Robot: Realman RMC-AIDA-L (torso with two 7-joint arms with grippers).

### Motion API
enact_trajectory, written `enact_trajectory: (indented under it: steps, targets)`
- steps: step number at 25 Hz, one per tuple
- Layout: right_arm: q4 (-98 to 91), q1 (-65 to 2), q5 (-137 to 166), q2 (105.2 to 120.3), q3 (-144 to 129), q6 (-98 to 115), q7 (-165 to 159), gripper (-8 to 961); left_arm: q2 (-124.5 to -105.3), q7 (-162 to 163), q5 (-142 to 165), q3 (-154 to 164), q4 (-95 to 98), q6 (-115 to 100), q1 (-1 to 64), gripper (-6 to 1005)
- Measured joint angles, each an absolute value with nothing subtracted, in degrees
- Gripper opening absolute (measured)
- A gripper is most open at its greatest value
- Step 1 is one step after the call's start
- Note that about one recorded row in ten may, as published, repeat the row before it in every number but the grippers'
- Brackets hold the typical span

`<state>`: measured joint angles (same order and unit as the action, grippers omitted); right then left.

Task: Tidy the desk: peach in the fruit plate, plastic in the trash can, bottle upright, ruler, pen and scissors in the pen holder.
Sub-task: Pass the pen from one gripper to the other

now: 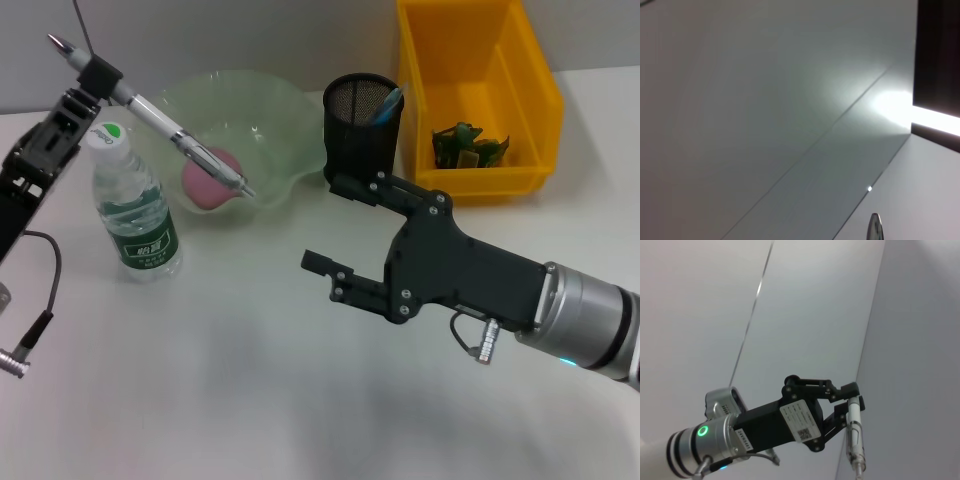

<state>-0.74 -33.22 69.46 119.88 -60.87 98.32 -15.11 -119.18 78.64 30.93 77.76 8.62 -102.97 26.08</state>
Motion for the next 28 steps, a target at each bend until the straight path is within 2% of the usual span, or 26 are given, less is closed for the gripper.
enact_trajectory:
  steps: [17, 28]
  targets:
    - [9.48, -39.94, 70.72, 119.88, -55.95, 98.97, 3.06, 687, -119.18, 83.24, 28.93, 77.26, 5.16, -101.95, 28.21, 146]
    - [12.05, -41.28, 76.08, 119.88, -49.86, 98.16, 8.27, 686, -119.18, 83.41, 28.63, 77.00, 5.18, -101.95, 28.23, 146]
